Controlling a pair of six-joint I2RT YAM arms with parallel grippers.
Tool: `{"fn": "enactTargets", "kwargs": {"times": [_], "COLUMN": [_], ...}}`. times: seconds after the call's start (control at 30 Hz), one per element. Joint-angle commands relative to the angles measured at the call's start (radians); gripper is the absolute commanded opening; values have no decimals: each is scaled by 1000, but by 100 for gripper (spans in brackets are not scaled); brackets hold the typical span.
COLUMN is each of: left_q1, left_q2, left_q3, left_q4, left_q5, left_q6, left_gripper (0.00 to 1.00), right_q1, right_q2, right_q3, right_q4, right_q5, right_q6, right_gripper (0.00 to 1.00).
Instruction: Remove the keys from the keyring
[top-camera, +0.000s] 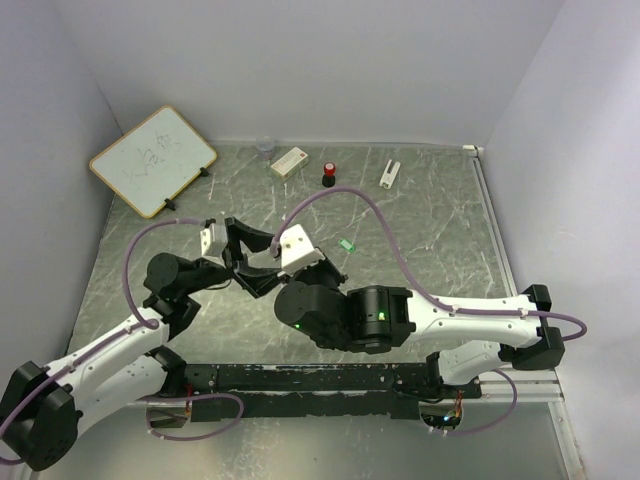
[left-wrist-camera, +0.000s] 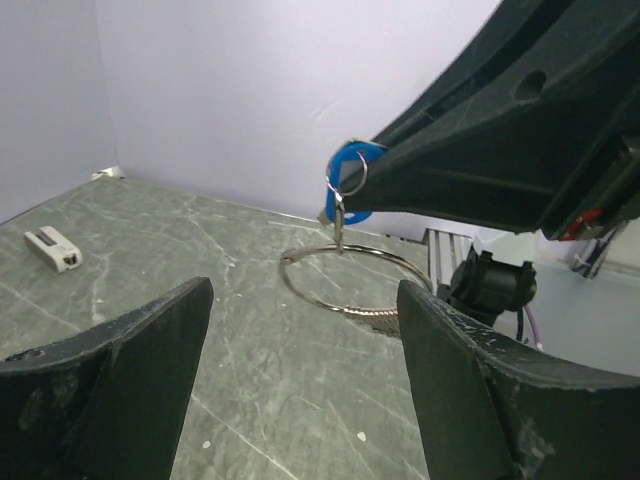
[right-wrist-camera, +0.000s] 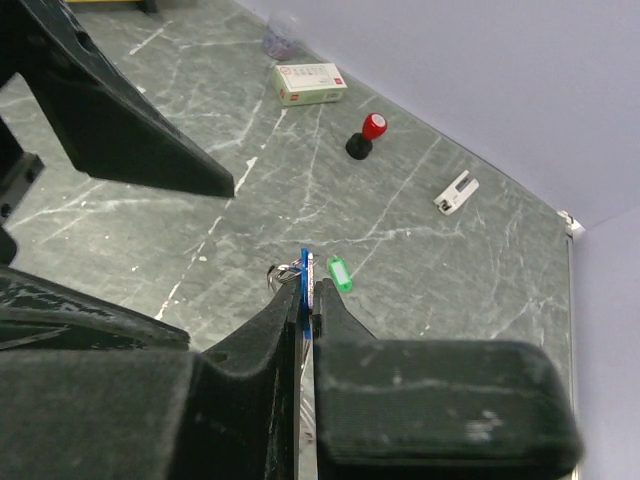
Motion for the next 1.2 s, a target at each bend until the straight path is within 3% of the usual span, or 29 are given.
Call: {"fn": "enactTargets", "kwargs": {"times": [0.0, 0.07, 0.27, 0.47, 0.63, 0.93, 1.07, 1.17], "left_q1": [2, 3, 3, 3, 2, 2, 2, 2], "left_q2": [48, 69, 77, 42, 28, -19, -50, -67], "left_q3": [7, 17, 32, 58, 62, 80, 71, 59], "left_q4": [161, 182, 126, 21, 15, -127, -146, -132], "left_q5": [109, 125, 107, 96, 112, 3, -55, -80], "left_q6": [-56, -72, -41, 16, 16, 93, 111, 100], "left_gripper": [82, 80, 62, 64, 59, 55, 48, 35], "right_q1": [5, 4, 5, 5, 4, 5, 4, 4], "right_q2": [-7, -5, -25, -26, -24, -17, -3, 3], "right_q3": [-10, -10, -41, -58, -62, -78, -75, -75], "right_q4": [85, 88, 156, 217, 254, 322, 330, 336], "right_q5": [-26, -21, -19, -29, -37, -42, -49, -54], "right_q6": [-77, -80, -109, -145, -168, -189, -193, -193], "right_gripper": [0, 0, 0, 0, 0, 0, 0, 0]}}
